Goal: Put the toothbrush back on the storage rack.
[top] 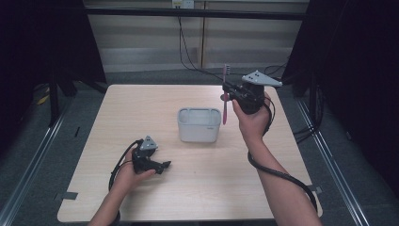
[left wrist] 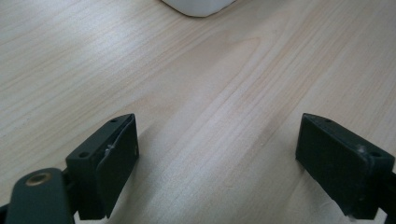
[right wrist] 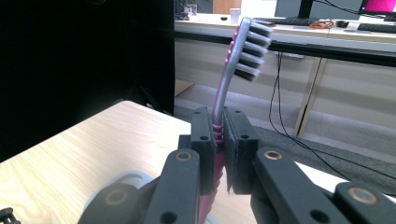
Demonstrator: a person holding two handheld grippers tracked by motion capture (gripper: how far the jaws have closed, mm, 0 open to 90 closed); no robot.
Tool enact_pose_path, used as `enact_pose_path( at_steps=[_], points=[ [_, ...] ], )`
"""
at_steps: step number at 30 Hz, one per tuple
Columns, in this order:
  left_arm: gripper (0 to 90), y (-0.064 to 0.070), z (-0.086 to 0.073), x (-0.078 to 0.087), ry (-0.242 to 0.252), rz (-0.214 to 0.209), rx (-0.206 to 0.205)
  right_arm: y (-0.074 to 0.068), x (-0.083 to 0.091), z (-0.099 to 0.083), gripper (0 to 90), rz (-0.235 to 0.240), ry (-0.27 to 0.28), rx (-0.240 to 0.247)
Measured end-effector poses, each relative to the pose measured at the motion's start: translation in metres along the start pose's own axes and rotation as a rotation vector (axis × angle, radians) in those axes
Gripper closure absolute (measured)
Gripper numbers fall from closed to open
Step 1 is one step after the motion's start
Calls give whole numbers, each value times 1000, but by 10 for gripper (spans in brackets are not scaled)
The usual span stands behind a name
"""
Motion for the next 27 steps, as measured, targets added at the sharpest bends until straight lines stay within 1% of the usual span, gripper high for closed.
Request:
enact_pose_path(
  at_steps=[12, 18, 23, 26, 27],
  points=[
    [129, 0, 0, 0, 0, 0, 0, -3, -7, 8, 842, -8, 23, 23],
    [129, 0, 0, 0, 0, -1, 0, -1, -12, 8, 842, -14, 17, 24],
    [129, 0, 0, 0, 0, 0, 0, 1, -17, 8, 842, -12, 24, 10],
    [129, 0, 0, 0, 0, 0, 0, 1, -19, 9, 841, -16, 25, 14],
    [129, 0, 0, 0, 0, 0, 0, 0, -21, 8, 842, -24, 25, 20]
  ],
)
Point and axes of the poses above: each handheld gripper's, and its own axes: x roughly backward along the jaws, z roughly out of its top, y roughly to its right, the point moved 8 cm from there along -x, roughly forward along the jaws, and after that the axes turned 15 degrees about -y, right-handed, at the moved point
